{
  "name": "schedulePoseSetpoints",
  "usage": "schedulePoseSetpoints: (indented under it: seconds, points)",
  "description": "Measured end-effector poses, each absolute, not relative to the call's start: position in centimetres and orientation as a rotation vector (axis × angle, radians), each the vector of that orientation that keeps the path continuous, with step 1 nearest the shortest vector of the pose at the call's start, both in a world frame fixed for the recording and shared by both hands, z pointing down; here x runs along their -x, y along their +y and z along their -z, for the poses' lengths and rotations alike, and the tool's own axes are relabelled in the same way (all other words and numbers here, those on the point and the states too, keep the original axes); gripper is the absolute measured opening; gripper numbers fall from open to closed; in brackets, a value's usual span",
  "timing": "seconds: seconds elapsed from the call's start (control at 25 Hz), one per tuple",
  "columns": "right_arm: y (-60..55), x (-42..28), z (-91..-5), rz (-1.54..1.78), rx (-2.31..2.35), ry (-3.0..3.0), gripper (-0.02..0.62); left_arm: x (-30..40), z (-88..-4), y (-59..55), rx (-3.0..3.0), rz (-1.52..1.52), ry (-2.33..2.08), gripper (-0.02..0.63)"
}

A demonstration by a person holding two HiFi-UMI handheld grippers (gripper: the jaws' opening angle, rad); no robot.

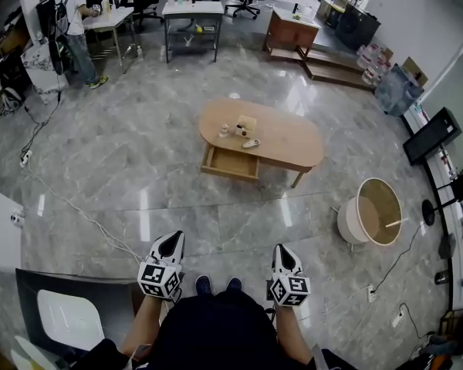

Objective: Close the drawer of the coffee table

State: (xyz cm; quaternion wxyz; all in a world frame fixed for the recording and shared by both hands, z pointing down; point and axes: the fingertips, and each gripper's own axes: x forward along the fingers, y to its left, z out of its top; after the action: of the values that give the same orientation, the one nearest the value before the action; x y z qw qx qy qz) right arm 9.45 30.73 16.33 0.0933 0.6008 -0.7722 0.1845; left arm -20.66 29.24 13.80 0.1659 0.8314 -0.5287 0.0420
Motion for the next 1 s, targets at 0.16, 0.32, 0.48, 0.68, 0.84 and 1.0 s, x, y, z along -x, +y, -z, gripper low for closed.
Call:
schedulePoseSetpoints:
  seconds: [0.16,0.32,0.48,0.68,0.84,1.0]
  points:
    - [31.1,-8.6,-16.6,-0.539,-1.771,-2.286,0.026,21.3,-14.1,29.7,-2.358,-0.088,-1.493,0.025]
    - [31.1,-8.4,-16.5,-0.532,-1.794,-2.273,0.026,21.9,-14.2,29.7,-2.362,-0.073,-1.487,0.025]
    - [31.0,-8.0,-16.5,-0.525,-1.801,-2.275,0.026,22.2,-14.4,29.9,-2.362,-0.073,-1.486,0.025]
    - [29.7,-7.9,-17.0,-0.536,-1.796,-2.271,0.026,22.9,-14.7,28.8,-2.336,-0.068,-1.501,0.025]
    - [28.2,-8.1,-16.8,-0.539,-1.783,-2.284,0.026,22.7,-14.5,27.5,-2.33,-0.076,-1.509,0.025]
    - [25.7,-8.4,-16.7,-0.539,-1.769,-2.297,0.026,22.4,-13.8,25.7,-2.33,-0.059,-1.53,0.025]
